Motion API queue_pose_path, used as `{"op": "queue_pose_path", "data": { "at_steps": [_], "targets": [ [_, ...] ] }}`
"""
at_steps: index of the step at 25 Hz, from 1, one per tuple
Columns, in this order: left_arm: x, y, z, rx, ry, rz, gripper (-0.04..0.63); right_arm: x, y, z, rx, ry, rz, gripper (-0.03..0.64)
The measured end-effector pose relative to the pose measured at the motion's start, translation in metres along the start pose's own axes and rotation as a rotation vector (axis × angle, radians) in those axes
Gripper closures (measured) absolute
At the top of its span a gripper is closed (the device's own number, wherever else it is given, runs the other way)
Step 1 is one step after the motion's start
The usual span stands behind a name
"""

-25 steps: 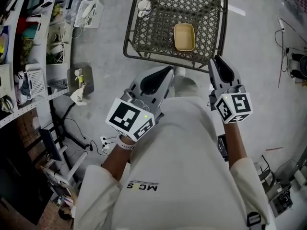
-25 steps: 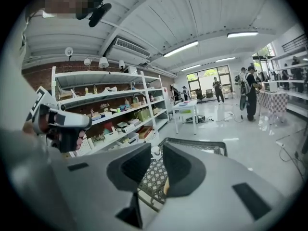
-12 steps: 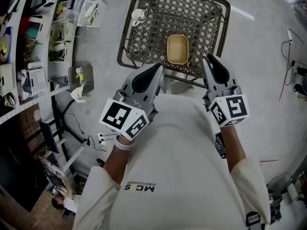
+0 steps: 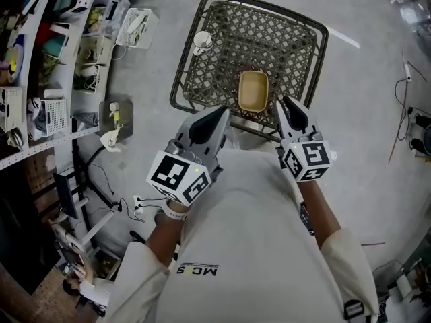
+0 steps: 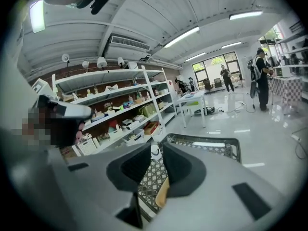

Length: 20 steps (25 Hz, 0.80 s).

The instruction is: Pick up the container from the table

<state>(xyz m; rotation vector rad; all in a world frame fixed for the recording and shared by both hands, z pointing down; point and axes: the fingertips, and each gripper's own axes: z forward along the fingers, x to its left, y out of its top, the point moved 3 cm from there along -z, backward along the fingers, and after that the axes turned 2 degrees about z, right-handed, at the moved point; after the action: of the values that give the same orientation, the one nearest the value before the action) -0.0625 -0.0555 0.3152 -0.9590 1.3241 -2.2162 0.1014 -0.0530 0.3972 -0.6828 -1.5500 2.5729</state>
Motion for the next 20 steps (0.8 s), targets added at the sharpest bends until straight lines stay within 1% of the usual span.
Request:
{"op": "queue_pose_path", "data": {
  "at_steps": [3, 7, 11, 20],
  "targets": [
    [0.003, -0.003, -0.002, -0.003, 0.012, -0.013, 0.577, -0.009, -0.018, 0.013, 0.039, -0.024, 0.007, 0.526],
    [0.009, -0.007, -0.002, 0.006, 0.023, -0.023, 0.577, -0.022, -0.052, 0.038, 0.110, -0.054, 0.019, 0.523],
    [0.014, -0.016, 0.001, 0.025, 0.026, -0.038, 0.577, -0.039, -0.090, 0.061, 0.179, -0.099, 0.061, 0.514],
    [0.024, -0.031, 0.008, 0.070, 0.042, -0.076, 0.577, -0.072, -0.169, 0.100, 0.330, -0.185, 0.112, 0.500]
  ]
}}
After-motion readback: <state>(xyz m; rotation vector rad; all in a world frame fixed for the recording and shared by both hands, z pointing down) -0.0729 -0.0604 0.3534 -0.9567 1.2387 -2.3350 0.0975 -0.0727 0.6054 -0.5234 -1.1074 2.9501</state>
